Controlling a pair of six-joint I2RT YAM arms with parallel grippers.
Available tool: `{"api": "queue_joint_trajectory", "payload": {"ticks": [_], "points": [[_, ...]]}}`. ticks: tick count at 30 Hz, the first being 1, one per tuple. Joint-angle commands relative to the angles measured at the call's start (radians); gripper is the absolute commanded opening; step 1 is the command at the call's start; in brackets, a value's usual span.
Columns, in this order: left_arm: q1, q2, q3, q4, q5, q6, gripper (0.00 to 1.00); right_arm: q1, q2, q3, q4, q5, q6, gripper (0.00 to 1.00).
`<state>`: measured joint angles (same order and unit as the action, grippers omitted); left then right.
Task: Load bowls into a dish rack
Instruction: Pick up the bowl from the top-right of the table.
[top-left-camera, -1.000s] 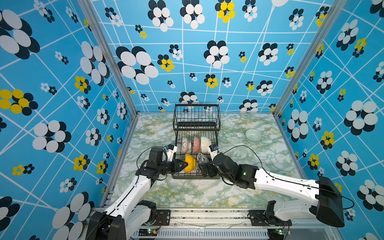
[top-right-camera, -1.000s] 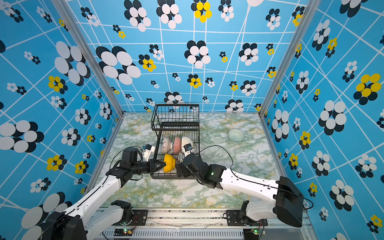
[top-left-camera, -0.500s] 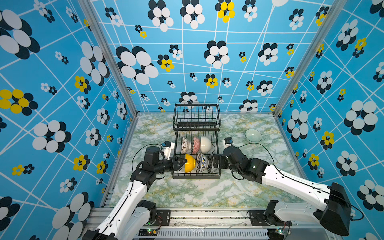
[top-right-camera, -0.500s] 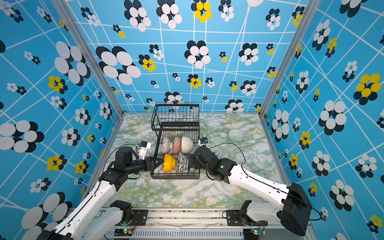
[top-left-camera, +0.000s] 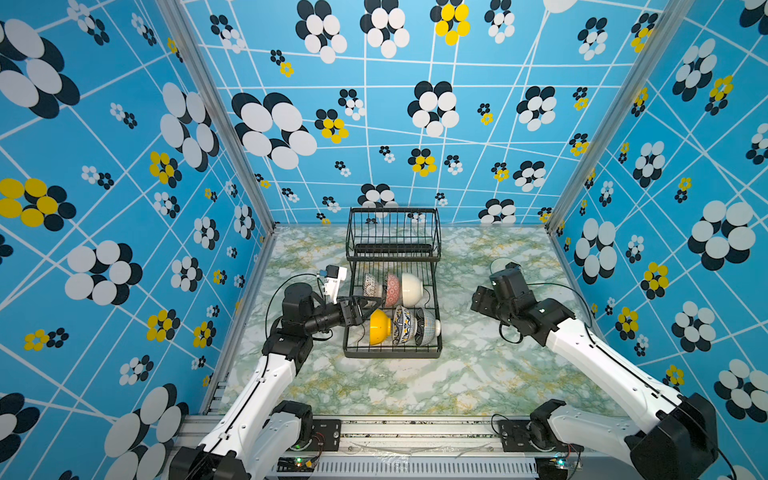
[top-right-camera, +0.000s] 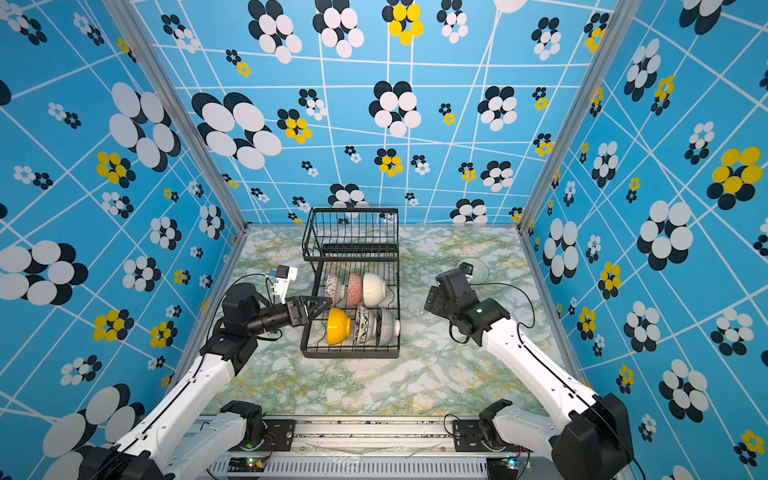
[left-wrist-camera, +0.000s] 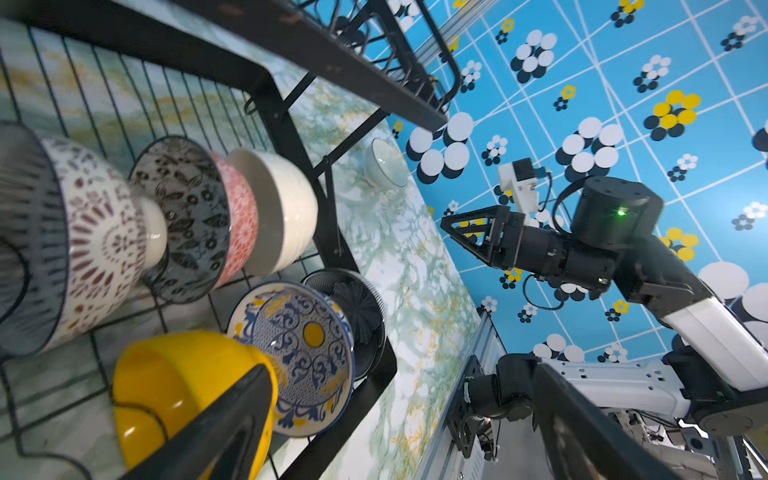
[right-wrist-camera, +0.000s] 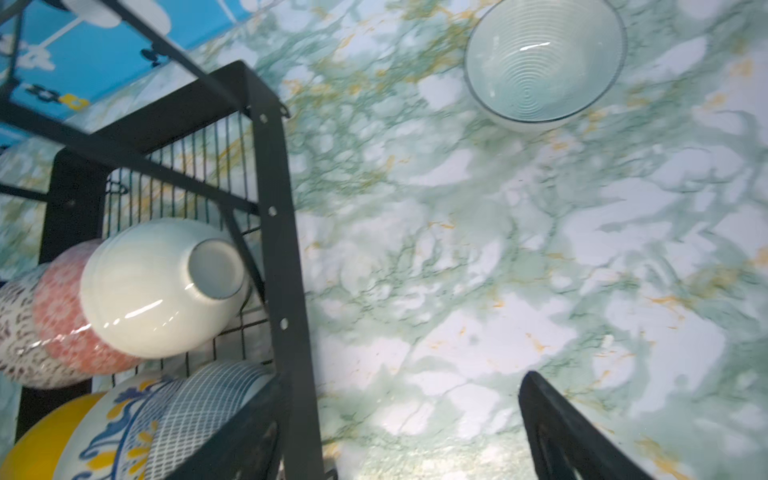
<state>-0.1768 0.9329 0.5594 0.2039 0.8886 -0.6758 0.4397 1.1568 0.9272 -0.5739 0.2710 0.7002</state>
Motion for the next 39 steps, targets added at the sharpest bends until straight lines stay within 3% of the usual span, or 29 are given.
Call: {"api": "queue_joint_trajectory", "payload": {"ticks": [1, 5, 8, 10, 13, 22, 35, 39], "points": [[-0.02, 0.01, 0.013, 0.16, 0.047, -0.044, 0.99, -0.093, 0.016, 0.028, -0.036, -0.038, 0.005, 0.84], [-0.152, -0.01, -0.014, 0.255, -0.032, -0.012, 0.99, -0.213, 0.083, 0.038, 0.016, -0.056, -0.019, 0.79], [-0.284, -0.016, 0.073, -0.004, -0.183, 0.269, 0.99, -0.291, 0.158, 0.062, 0.05, -0.076, -0.037, 0.74], [-0.381, 0.001, 0.148, -0.203, -0.362, 0.497, 0.99, -0.341, 0.208, 0.074, 0.08, -0.085, -0.046, 0.71], [-0.468, 0.042, 0.196, -0.31, -0.542, 0.667, 0.99, -0.398, 0.27, 0.089, 0.119, -0.092, -0.064, 0.66], [-0.481, 0.093, 0.169, -0.237, -0.489, 0.683, 0.99, -0.489, 0.432, 0.166, 0.178, -0.152, -0.101, 0.53], [-0.483, 0.092, 0.152, -0.211, -0.534, 0.697, 0.99, -0.512, 0.577, 0.239, 0.246, -0.155, -0.097, 0.36], [-0.483, 0.103, 0.151, -0.21, -0.534, 0.699, 0.99, -0.513, 0.6, 0.247, 0.26, -0.157, -0.093, 0.35]]}}
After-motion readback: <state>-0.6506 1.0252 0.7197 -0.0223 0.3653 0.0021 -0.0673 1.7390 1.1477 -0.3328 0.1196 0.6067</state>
